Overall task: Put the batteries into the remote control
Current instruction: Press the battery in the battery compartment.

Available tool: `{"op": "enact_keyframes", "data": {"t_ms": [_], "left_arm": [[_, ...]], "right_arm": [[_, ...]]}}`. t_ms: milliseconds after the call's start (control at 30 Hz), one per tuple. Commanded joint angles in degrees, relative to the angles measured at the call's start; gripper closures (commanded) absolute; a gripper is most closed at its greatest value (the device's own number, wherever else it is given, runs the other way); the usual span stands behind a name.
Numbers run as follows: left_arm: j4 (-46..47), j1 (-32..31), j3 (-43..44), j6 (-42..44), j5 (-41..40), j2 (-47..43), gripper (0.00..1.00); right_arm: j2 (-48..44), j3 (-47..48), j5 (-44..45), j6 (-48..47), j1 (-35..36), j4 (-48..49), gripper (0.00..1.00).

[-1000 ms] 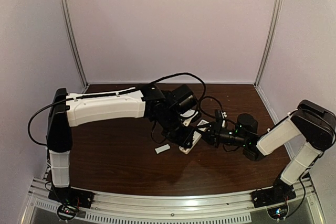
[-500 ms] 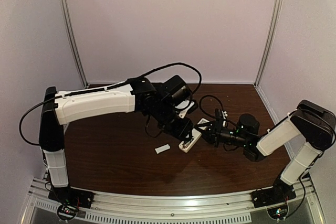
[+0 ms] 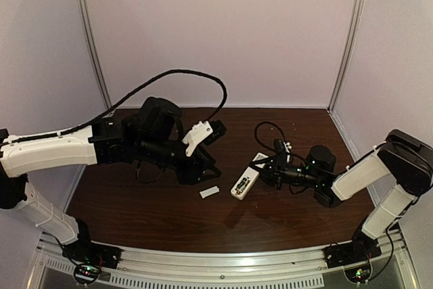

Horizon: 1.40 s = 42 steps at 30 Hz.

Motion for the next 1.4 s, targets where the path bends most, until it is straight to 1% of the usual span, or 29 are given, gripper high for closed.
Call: {"op": "enact_keyframes", "data": {"t_ms": [0,100,233,467,600,767,933,1033,1367], "left_arm": [[8.4,-0.1,-3.6,19.0,10.6,-1.5,0.53],[9.0,-1.0,-5.1,26.0,13.0,-1.8,0.53],[9.6,-3.5,-5.5,34.7,11.8,-0.9,0.55],[9.6,-5.9,-4.0,42.5,13.8,2.4,0.6],[10.1,-6.1,-3.7,43.9,14.3,4.4,0.64],[11.9,-6.1,-3.5,43.9,14.1,6.1,0.66],[12.6,-6.2,-3.3,44.0,14.5,7.3,0.7],[13.1,-6.2,-3.3,44.1,14.3,7.7,0.74],[13.8,-6.0,-2.4,44.2,11.8,9.4,0.8]], "right_arm": [[-2.6,2.1,-4.0,-1.3,0.1,-1.8,1.0],[-3.0,2.8,-5.5,-1.8,0.2,-3.9,1.0],[-3.1,4.0,-7.5,-2.1,0.3,-6.2,1.0],[-2.8,5.9,-9.6,-2.9,0.8,-8.8,1.0],[-2.2,6.4,-10.4,-2.5,1.1,-8.4,1.0],[-2.2,6.8,-10.7,-2.4,1.6,-8.4,1.0],[-2.3,6.7,-10.7,-2.4,2.2,-8.3,1.0],[-2.2,6.7,-10.7,-2.4,2.3,-8.2,1.0],[-2.0,6.8,-10.7,-2.2,2.7,-7.8,1.0]]}}
